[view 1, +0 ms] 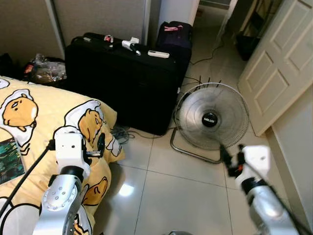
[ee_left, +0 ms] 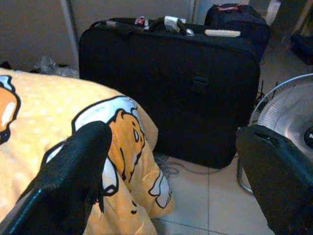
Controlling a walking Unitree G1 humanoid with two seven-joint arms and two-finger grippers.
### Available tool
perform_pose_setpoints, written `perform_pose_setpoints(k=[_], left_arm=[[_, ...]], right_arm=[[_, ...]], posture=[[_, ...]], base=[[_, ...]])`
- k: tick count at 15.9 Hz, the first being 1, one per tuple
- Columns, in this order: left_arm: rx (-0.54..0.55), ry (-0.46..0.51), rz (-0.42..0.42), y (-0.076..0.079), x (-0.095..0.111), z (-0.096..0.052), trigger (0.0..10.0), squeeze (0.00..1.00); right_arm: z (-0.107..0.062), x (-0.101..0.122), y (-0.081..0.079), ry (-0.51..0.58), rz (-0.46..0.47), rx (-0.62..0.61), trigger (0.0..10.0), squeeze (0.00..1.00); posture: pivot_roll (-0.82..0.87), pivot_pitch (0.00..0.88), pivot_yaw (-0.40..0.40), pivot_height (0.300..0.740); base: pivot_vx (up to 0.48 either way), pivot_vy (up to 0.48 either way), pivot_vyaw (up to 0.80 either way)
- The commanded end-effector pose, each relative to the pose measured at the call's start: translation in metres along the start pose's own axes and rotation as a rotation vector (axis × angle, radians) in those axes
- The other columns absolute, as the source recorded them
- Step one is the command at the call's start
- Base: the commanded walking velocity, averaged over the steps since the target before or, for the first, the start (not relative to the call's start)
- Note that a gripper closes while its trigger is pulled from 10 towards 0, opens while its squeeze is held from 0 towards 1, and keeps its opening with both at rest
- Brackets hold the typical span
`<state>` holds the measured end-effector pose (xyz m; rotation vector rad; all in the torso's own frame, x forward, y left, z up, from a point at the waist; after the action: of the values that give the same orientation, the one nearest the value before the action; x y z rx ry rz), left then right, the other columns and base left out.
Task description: Clean up the room
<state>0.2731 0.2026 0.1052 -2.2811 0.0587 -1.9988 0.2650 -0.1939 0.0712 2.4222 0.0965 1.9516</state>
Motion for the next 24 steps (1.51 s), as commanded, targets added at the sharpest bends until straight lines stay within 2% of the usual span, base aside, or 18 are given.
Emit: perform_pose_setpoints(k=[1,3,4,6,7,8,10,11,12,13,14,16,19,20,21,22,23,24], left_arm=[[-0.011,0.014,0.003,0.001,0.006,-0.001,10.0,0.00],[-0.059,0.028,0.015,0.006,0.011,0.002,10.0,0.00],[-0.067,0.051,0.027,0.009,0.017,0.002,10.0,0.00],[-0.034,0.070,0.039,0.003,0.021,0.000,10.0,0.00],[0.004,0.117,0.068,-0.001,0.027,-0.001,10.0,0.00],[0.021,0.149,0.051,-0.002,0.031,-0.002,10.0,0.00],[0.061,0.200,0.139,-0.002,0.042,0.002,10.0,0.00],[-0.023,0.158,0.141,0.006,0.038,0.003,10.0,0.00],[-0.073,0.138,0.104,0.006,0.036,0.000,10.0,0.00],[-0.071,0.135,0.079,0.009,0.036,-0.001,10.0,0.00],[-0.076,0.136,0.101,0.012,0.035,-0.001,10.0,0.00],[-0.093,0.078,0.068,0.022,0.022,-0.001,10.0,0.00],[-0.013,0.058,0.029,-0.001,0.015,0.000,10.0,0.00],[-0.011,0.060,0.046,-0.001,0.017,0.000,10.0,0.00],[-0.009,0.052,0.005,0.001,0.015,-0.001,10.0,0.00],[-0.043,0.042,-0.007,0.004,0.014,-0.003,10.0,0.00],[-0.050,0.042,-0.002,0.005,0.014,-0.003,10.0,0.00],[-0.085,0.061,0.040,0.011,0.020,-0.001,10.0,1.00]], right_arm=[[-0.001,0.003,0.004,0.001,0.006,0.012,10.0,0.00],[-0.008,-0.003,0.009,-0.022,-0.044,0.060,10.0,0.00],[-0.001,0.001,0.018,0.002,0.057,-0.081,10.0,0.00],[-0.004,0.013,-0.003,0.059,0.066,-0.090,10.0,0.00],[-0.004,0.016,-0.023,0.063,0.003,-0.006,10.0,0.00],[-0.001,0.016,-0.028,0.061,0.011,0.012,10.0,0.00],[0.005,0.016,-0.035,0.058,0.013,0.064,10.0,0.00],[0.004,0.012,-0.037,0.046,0.011,0.075,10.0,0.00],[0.002,0.004,-0.041,0.017,0.014,0.095,10.0,0.00],[0.002,0.000,-0.039,-0.006,0.023,0.111,10.0,0.00],[0.003,-0.003,-0.036,-0.015,0.020,0.111,10.0,0.00],[-0.003,0.000,-0.015,-0.009,-0.030,0.056,10.0,0.00],[-0.005,0.000,-0.025,-0.008,-0.037,0.090,10.0,0.00],[-0.005,0.002,-0.024,-0.009,-0.016,0.103,10.0,0.00],[-0.003,-0.004,-0.022,-0.021,0.062,0.097,10.0,0.00],[-0.001,0.005,-0.030,0.010,0.051,0.135,10.0,0.00],[0.000,0.007,-0.031,0.015,0.049,0.137,10.0,0.00],[0.003,0.004,-0.023,0.004,0.060,0.109,10.0,0.00]], posture=[[-0.16,0.008,-0.068,0.740],[-0.16,0.020,-0.040,0.740],[-0.15,0.023,-0.041,0.740],[-0.14,0.028,-0.058,0.740],[-0.13,0.024,-0.068,0.740],[-0.13,0.021,-0.069,0.740],[-0.13,0.009,-0.050,0.740],[-0.12,0.011,-0.045,0.740],[-0.11,0.018,-0.047,0.740],[-0.09,0.030,-0.066,0.740],[-0.12,0.027,-0.054,0.740],[-0.15,0.030,-0.044,0.740],[-0.15,0.000,-0.046,0.740],[-0.13,0.000,-0.053,0.740],[-0.13,0.000,-0.062,0.740],[-0.13,0.000,-0.073,0.740],[-0.13,0.000,-0.077,0.740],[-0.13,0.000,-0.075,0.740]], base=[[0.000,0.000,0.00],[0.000,0.000,0.00],[0.000,0.000,0.00],[0.000,0.000,0.00],[0.000,0.000,0.80],[0.000,0.000,0.80],[0.000,0.000,0.80],[0.000,0.000,0.80],[0.000,0.000,0.80],[0.000,0.000,0.80],[0.000,0.000,0.80],[0.000,0.000,0.80],[0.000,0.000,0.80],[0.000,0.000,0.80],[0.000,0.000,0.80],[0.000,0.000,0.80],[0.000,0.000,0.80],[0.000,0.000,0.80]])
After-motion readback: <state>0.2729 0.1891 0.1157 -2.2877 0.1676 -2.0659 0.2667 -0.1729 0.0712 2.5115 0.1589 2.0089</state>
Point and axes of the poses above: a point about 5 cm out from each wrist's last joint towards the gripper, its own z axis pointing out of the wrist towards the gripper, its own x axis along the axis of the wrist's last joint, y = z × x, the point moved 5 cm from there along z, pointing out of the wrist towards the gripper, and after that the axes turned 1 degree about z, right-handed, at the moved point
